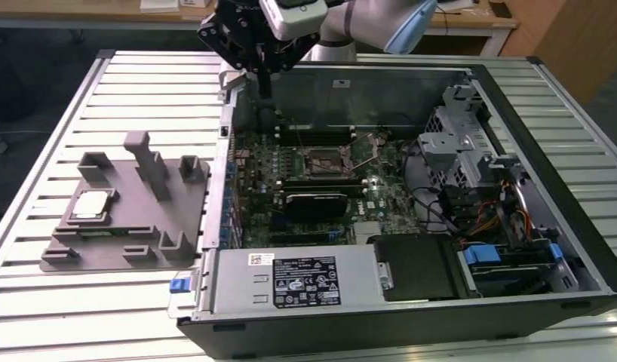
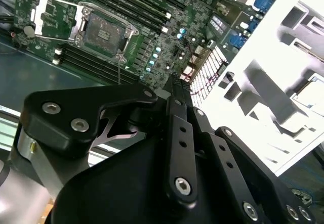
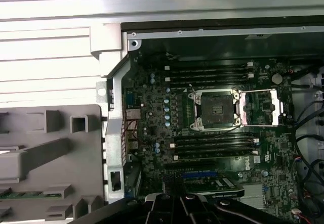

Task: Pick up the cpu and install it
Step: 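Reach for the cpu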

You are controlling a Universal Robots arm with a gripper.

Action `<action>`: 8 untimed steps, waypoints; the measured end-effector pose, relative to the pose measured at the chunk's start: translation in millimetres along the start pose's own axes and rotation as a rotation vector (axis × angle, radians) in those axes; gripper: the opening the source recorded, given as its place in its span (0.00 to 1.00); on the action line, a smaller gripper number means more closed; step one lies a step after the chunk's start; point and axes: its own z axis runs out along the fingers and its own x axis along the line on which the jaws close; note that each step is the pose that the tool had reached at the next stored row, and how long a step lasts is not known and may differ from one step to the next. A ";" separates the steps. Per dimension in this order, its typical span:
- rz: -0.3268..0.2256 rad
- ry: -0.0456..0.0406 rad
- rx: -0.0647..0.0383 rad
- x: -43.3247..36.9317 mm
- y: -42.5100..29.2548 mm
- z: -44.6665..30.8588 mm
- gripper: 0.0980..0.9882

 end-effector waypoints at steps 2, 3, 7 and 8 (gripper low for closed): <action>0.000 -0.0001 0.000 3.5 -0.3 -0.1 0.01; 0.000 -0.0001 0.000 5.1 -0.4 -0.1 0.01; 0.000 -0.0001 0.000 12.3 -0.9 -0.3 0.01; 0.000 -0.0001 0.000 14.0 -1.1 -0.3 0.01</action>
